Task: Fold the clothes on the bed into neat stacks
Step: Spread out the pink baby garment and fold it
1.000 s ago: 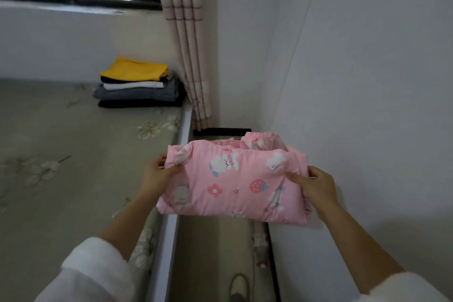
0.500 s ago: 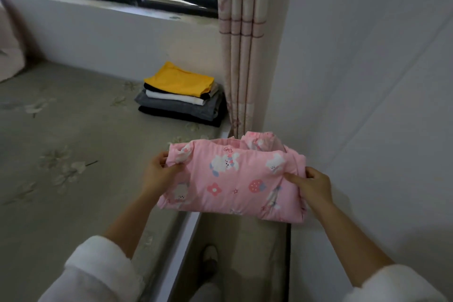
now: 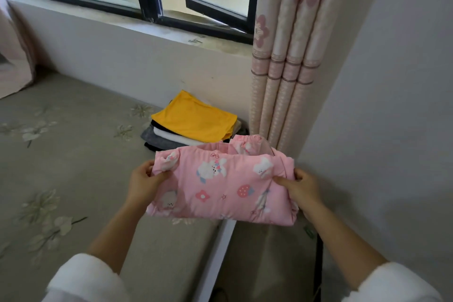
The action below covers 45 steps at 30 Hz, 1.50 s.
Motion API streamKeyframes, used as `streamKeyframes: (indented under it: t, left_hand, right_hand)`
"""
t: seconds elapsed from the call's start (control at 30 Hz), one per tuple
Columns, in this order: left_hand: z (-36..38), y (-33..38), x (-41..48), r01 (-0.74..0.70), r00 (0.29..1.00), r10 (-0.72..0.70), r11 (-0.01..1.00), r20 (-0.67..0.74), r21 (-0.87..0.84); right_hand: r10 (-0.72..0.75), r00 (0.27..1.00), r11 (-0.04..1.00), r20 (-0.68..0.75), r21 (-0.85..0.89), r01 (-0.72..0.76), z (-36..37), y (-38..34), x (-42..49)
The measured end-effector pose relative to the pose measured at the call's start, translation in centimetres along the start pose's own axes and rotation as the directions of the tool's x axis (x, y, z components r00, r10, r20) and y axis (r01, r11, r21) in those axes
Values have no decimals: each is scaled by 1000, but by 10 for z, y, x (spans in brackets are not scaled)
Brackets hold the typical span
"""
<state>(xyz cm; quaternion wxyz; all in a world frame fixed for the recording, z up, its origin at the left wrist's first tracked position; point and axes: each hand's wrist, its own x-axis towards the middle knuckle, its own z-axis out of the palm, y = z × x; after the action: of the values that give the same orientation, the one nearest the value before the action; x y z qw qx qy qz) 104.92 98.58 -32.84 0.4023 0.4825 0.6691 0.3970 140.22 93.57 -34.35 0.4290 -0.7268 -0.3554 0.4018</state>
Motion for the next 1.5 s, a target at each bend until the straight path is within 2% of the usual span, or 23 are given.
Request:
streamKeyframes:
  t: [0.1, 0.2, 0.37, 0.53, 0.63, 0.73, 0.97, 1.13, 1.2, 1.3, 1.33, 1.4, 1.43, 1.47, 1.5]
  left_hand:
    - [8, 10, 39, 13, 1000, -14, 1000, -28, -25]
    - [18, 24, 76, -21, 993, 17, 999, -120, -37]
    - [30, 47, 145, -79, 961, 67, 996, -267, -32]
    - [34, 73, 212, -54, 958, 56, 998, -283, 15]
    - [35, 91, 251, -74, 950, 92, 995, -299, 72]
    - [34, 104, 282, -36, 943, 78, 990, -324, 133]
    - [37, 112, 373, 38, 954, 63, 945, -295, 325]
    - [61, 98, 437, 56, 974, 12, 955, -225, 292]
    - [79, 76, 458, 121, 982, -48, 901, -182, 416]
    - [106, 37, 459, 233, 971, -208, 721, -118, 652]
    - [114, 27, 455, 230, 971, -208, 702, -116, 674]
    - [125, 13, 448, 107, 994, -60, 706, -91, 700]
    - [129, 8, 446, 31, 998, 20, 704, -63, 709]
    - [132, 5, 445, -25, 998, 59, 700, -23, 713]
    - [133, 2, 444, -50, 998, 52, 695, 20, 717]
  right_hand:
    - [25, 998, 1000, 62, -8, -24, 18, -16, 44]
    - [25, 991, 1000, 128, 11, -26, 36, -37, 85]
    - [-40, 966, 997, 256, -54, 56, 66, -73, 154]
    - [-15, 939, 995, 342, -88, 47, 87, -95, 210]
    - [25, 932, 993, 360, -116, 18, 102, -105, 240]
    - [71, 922, 992, 380, -120, -27, 120, -109, 256]
    - [269, 897, 959, 350, -11, -283, 167, -113, 291]
    - [334, 905, 943, 264, -84, -323, 193, -105, 311]
    - [310, 925, 944, 221, -189, -271, 203, -101, 320]
    - [266, 949, 890, 169, -422, -174, 214, -95, 330]
    - [237, 960, 854, 152, -504, -130, 218, -94, 331]
    - [58, 988, 733, 146, -678, 57, 224, -94, 330]
    - [-78, 974, 654, 212, -726, 210, 227, -93, 329]
    - [-186, 926, 583, 328, -722, 373, 231, -93, 328]
    - [-232, 861, 537, 453, -679, 501, 235, -93, 328]
